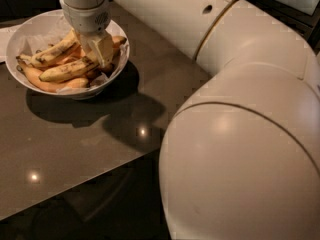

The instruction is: Pick banana from white bowl

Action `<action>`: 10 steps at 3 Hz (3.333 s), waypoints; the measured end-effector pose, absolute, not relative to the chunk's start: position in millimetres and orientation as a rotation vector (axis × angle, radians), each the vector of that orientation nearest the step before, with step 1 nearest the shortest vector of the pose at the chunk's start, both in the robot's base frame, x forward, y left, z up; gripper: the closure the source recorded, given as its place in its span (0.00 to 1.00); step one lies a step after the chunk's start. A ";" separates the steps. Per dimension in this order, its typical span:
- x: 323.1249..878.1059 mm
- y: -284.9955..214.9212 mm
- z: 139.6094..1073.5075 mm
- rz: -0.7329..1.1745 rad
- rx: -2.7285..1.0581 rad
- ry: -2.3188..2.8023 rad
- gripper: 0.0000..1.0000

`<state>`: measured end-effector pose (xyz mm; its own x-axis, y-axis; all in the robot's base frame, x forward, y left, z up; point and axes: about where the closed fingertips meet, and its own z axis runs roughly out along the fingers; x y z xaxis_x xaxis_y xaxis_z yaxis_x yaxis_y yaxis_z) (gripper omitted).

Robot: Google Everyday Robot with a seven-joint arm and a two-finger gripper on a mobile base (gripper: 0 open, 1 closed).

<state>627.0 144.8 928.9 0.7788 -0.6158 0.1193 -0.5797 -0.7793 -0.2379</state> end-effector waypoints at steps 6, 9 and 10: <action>594.6 123.8 1006.7 -0.267 -2.485 1.206 1.00; 564.9 107.7 1022.8 -0.204 -2.427 1.306 1.00; 549.4 79.6 1022.6 -0.240 -2.350 1.410 1.00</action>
Offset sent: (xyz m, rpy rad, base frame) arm -0.0158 -0.0223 0.0561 0.0688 -0.0272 -0.1391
